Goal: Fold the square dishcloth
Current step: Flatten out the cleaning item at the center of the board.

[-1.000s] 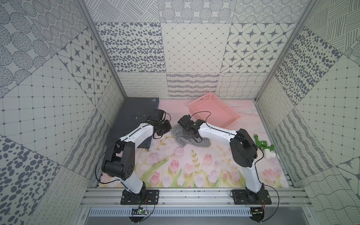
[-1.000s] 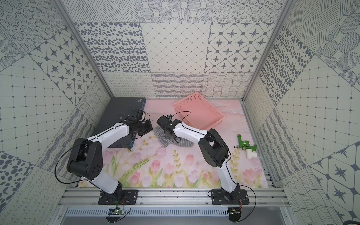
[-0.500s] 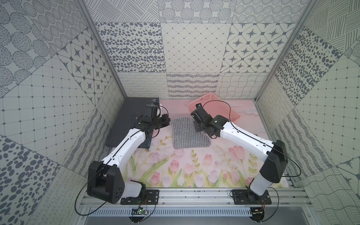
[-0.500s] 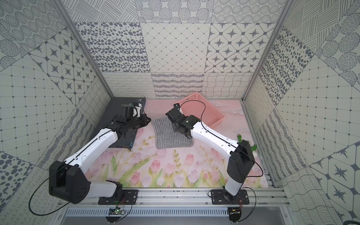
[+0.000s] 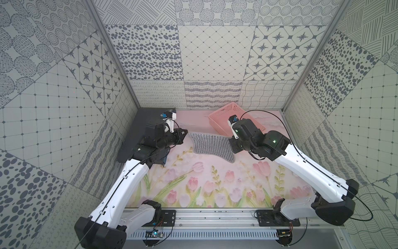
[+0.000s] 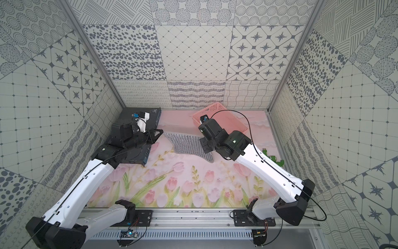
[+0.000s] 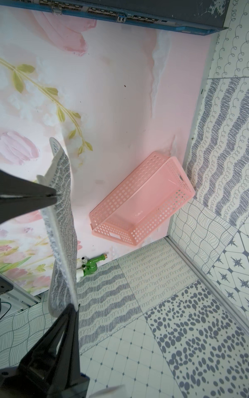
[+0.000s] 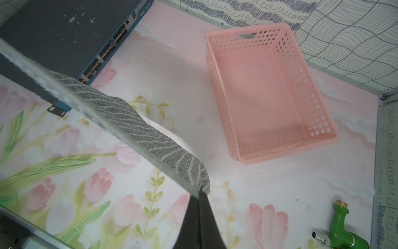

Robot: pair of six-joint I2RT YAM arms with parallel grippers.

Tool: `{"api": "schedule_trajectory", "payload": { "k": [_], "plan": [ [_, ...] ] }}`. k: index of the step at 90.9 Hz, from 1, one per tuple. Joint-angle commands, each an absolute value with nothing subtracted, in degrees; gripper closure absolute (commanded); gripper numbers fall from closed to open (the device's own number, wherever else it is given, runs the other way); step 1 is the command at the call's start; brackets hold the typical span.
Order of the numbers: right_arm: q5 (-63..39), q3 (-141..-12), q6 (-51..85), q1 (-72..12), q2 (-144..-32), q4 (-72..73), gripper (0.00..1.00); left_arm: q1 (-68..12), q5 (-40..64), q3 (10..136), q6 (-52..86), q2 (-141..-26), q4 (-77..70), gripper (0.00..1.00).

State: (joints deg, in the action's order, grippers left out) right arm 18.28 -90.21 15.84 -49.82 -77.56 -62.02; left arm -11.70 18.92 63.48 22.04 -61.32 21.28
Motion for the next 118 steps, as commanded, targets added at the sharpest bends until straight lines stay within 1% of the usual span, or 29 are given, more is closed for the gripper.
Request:
{"api": "schedule_trajectory", "payload": {
  "k": [1,10,23,37,45,54,65,77,83,94,104,118],
  "plan": [
    [11.8,-92.8,16.0,-50.3,-75.4,-69.3,1.0,-12.0,24.6,63.3,22.9,-56.5,28.8,1.0],
    [8.8,-94.1,16.7,-52.7,-75.4,-72.4,1.0,-12.6,27.2,62.1,24.2,-53.8,30.5,1.0],
    [6.6,-96.7,17.9,-56.0,-75.2,-75.6,1.0,-13.2,27.2,62.8,25.0,-51.1,36.2,1.0],
    [6.6,-96.9,18.8,-56.3,-73.7,-76.4,1.0,-13.4,22.0,62.9,24.7,-48.8,42.0,1.0],
    [8.5,-96.6,19.1,-56.2,-74.5,-76.4,1.0,-13.4,21.1,60.9,25.3,-49.5,41.2,1.0],
    [11.4,-96.1,19.4,-55.2,-77.6,-75.7,1.0,-13.4,21.9,57.6,26.6,-51.7,36.0,1.0],
    [15.1,-95.6,18.6,-50.9,-83.5,-72.3,1.0,-13.2,18.5,55.3,26.8,-56.8,28.6,1.0],
    [13.4,-96.5,16.0,-44.6,-91.4,-65.0,1.0,-13.0,16.5,53.9,25.9,-64.8,16.6,1.0],
    [13.0,-97.7,14.5,-42.5,-95.9,-61.5,1.0,-12.7,15.5,53.2,24.8,-69.0,9.9,1.0],
    [16.8,-102.6,12.1,-40.0,-105.4,-58.8,1.0,-12.0,14.3,53.2,21.9,-77.8,-0.3,1.0],
    [18.7,-107.7,9.5,-37.9,-113.6,-57.2,1.0,-10.5,15.2,56.0,20.5,-85.4,-4.4,1.0],
    [20.1,-113.5,6.5,-35.9,-122.7,-55.2,1.0,-8.8,15.6,60.2,19.5,-92.9,-5.2,1.0]
  ]
}}
